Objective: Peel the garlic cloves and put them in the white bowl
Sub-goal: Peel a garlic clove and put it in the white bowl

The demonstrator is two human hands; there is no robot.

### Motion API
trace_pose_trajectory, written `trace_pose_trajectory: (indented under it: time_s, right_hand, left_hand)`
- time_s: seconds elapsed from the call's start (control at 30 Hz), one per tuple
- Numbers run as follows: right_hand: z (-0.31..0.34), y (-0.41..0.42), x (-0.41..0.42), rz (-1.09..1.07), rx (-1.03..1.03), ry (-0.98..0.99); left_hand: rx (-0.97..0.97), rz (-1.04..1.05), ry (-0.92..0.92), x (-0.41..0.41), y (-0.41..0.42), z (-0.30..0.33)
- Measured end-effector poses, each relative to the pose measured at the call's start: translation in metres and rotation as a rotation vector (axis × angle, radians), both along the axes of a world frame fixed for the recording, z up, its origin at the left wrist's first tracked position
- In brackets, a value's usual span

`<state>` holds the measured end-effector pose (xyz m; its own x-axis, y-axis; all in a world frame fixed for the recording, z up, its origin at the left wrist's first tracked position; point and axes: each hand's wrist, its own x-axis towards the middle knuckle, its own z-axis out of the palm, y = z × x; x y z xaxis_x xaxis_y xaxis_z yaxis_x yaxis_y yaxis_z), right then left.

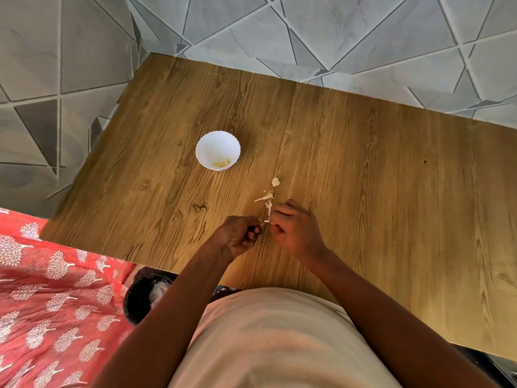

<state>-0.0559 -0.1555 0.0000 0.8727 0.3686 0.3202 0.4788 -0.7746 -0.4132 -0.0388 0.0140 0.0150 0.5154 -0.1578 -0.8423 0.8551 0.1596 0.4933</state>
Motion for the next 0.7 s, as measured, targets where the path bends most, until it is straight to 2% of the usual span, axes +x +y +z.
trace_pose_trajectory:
  time_s: [0.07,0.17,0.23,0.5,0.7]
  right_hand:
    - [0.000,0.000,0.000,-0.060,0.092,0.079]
    - [0.002,0.001,-0.001,-0.112,0.197,0.195]
    - [0.002,0.001,-0.001,-0.121,0.248,0.244]
    - [0.000,0.000,-0.002,-0.146,0.259,0.306]
    - [0.000,0.001,0.000,-0.127,0.214,0.305]
  left_hand:
    - [0.100,-0.091,-0.129,-0.002,0.004,0.000]
    - [0.578,-0.321,-0.490,-0.008,0.008,-0.003]
    - [0.763,-0.361,-0.649,-0.013,0.010,-0.005]
    - [0.774,-0.407,-0.918,-0.023,0.013,-0.007]
    - [0.682,-0.284,-1.034,-0.021,0.011,-0.005]
